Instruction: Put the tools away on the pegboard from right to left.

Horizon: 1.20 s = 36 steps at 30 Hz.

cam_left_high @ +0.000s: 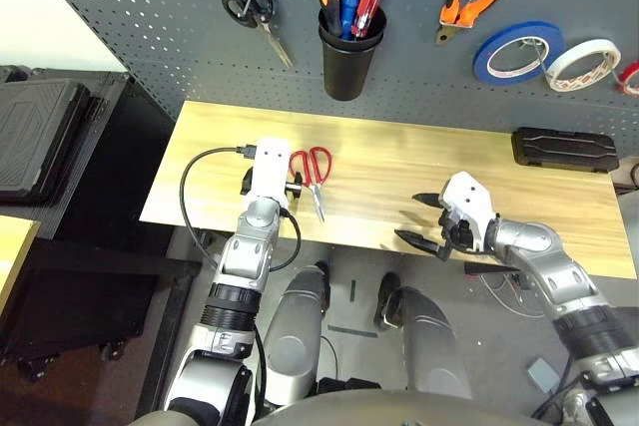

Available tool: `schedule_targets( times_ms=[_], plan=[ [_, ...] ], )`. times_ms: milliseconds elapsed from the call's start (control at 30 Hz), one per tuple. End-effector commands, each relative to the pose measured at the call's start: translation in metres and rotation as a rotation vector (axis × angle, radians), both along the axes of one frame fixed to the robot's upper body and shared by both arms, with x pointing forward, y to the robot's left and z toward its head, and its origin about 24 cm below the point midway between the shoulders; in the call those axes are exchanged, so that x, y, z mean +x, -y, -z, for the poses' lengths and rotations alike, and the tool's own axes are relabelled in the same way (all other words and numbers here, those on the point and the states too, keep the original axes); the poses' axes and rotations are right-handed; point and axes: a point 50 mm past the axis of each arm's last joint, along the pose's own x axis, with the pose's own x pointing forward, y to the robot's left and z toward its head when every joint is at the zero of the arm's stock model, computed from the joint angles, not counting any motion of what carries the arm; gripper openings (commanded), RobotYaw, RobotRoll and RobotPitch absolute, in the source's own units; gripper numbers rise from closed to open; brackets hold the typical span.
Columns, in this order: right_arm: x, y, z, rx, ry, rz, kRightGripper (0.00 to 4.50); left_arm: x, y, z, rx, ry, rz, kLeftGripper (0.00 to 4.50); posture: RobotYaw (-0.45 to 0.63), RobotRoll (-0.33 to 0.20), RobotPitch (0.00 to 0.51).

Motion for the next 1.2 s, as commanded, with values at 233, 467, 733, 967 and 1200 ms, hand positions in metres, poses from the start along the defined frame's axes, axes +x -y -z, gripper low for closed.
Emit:
schedule_targets(
  times_ms=[233,467,733,967,1200],
  plan=[
    [-0.006,-0.005,0.009,-0.032,-0.028,0.016,4.5,0.012,0.004,0.011,-0.013,-0.011,-0.019,4.47,0.23,0.0,0.341],
    [0.0,-0.008,0.005,-0.032,-0.011,0.039,4.5,0.019,0.004,0.023,0.017,-0.063,-0.037,4.47,0.22,0.0,0.338],
    [0.004,-0.005,-0.006,-0.038,0.018,0.046,4.5,0.021,0.009,0.049,0.015,-0.196,-0.021,3.82,0.19,0.0,0.326],
    [0.009,0.0,-0.013,-0.045,0.04,0.054,4.5,0.02,0.01,0.057,-0.021,-0.237,-0.025,1.14,0.19,0.0,0.306],
    [0.014,0.002,-0.013,-0.048,0.048,0.035,4.5,0.023,0.008,0.053,-0.076,-0.222,-0.072,0.03,0.21,0.0,0.292]
  ],
)
